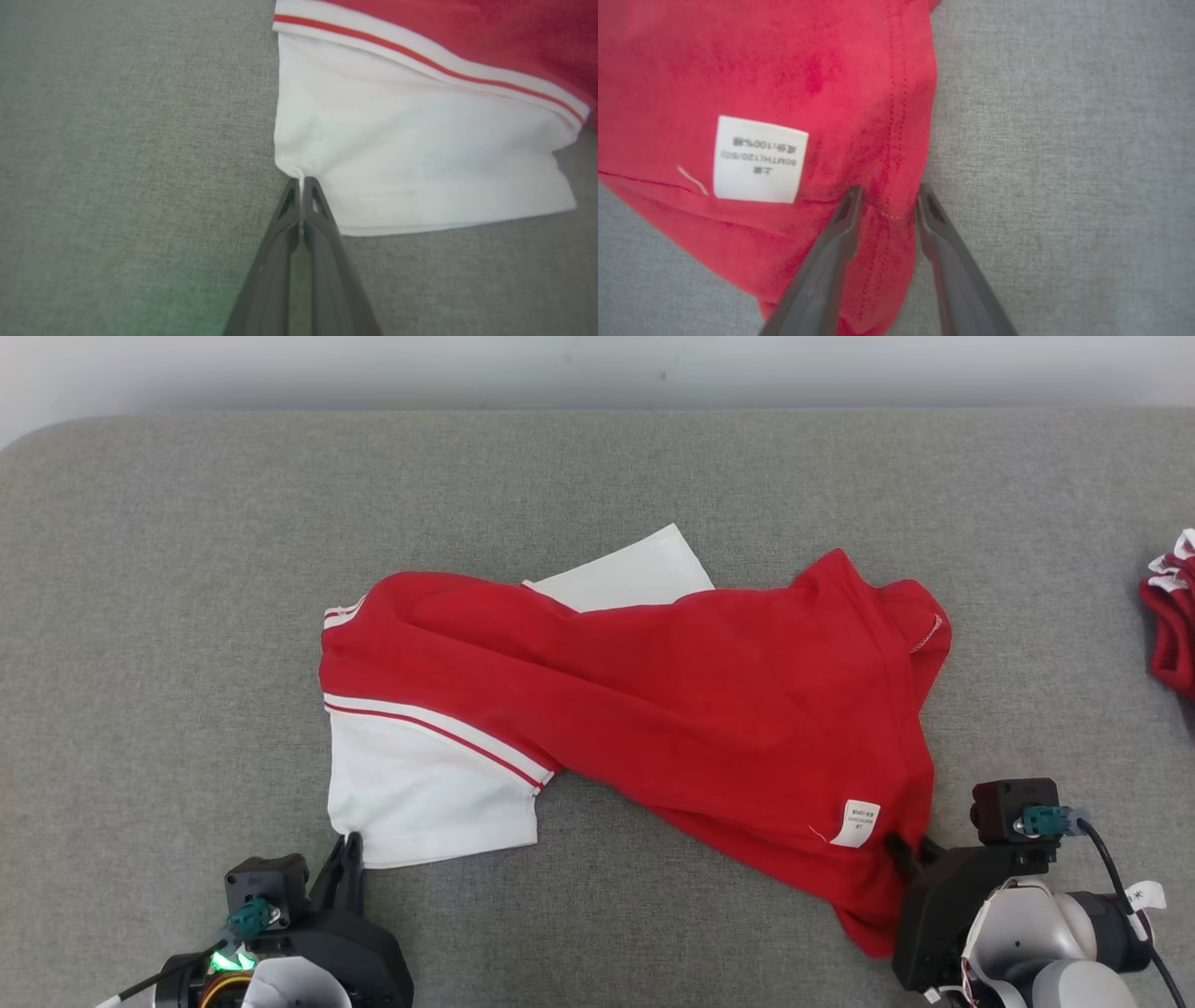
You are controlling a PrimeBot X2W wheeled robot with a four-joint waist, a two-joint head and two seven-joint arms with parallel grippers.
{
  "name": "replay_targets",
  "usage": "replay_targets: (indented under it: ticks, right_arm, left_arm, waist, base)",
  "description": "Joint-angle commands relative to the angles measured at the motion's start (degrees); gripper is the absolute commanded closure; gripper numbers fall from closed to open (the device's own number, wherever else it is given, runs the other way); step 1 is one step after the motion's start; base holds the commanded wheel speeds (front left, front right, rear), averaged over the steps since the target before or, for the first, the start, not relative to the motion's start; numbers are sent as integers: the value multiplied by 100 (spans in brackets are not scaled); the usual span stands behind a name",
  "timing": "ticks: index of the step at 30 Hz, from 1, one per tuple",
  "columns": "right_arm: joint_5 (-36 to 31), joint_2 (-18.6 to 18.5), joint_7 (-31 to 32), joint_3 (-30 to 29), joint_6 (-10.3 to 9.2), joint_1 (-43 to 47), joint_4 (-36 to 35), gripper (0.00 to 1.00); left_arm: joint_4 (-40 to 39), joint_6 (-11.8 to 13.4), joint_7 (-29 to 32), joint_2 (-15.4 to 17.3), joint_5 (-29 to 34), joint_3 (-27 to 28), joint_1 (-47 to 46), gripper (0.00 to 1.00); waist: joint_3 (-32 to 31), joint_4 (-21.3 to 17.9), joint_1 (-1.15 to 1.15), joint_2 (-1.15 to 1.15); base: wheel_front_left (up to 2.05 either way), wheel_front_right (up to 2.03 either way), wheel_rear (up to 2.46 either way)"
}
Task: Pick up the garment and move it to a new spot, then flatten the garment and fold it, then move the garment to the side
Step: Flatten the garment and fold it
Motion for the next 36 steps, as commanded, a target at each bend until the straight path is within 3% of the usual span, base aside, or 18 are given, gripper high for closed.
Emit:
replay_targets:
  ticks: [1, 7, 12, 15, 26, 36]
  right_arm:
    - [25, 26, -22, 13, -15, 6, 73, 100]
    - [110, 21, -432, -141, -15, 12, -270, 100]
    - [365, 21, -759, -344, -15, -11, -855, 100]
    - [848, 22, -895, -326, -15, -109, -1133, 100]
    - [1338, 20, -1682, -484, -15, -736, -1788, 100]
    - [1295, 20, -1670, -300, -15, -1599, -1825, 100]
  left_arm:
    - [107, 48, 9, 52, -24, 36, -3, 100]
    - [-202, 8, -346, 37, -187, 124, 22, 100]
    - [-925, -199, -804, -59, -794, 396, -116, 100]
    - [-1403, -371, -886, -104, -1259, 517, -237, 100]
    - [-2831, -650, -400, 61, -2391, 650, -1199, 100]
    - [-3215, -687, 2, 339, -2608, 557, -2366, 100]
  waist:
    - [-18, -3, 0, 0]
    - [-181, -55, 0, 0]
    - [-406, -116, 0, 0]
    - [-519, -165, 0, 0]
    - [-815, -331, 0, 0]
    - [-982, -533, 0, 0]
  base:
    - [0, 0, 0]
    - [0, 0, 0]
    - [0, 0, 0]
    - [0, 0, 0]
    - [0, 0, 0]
    - [0, 0, 0]
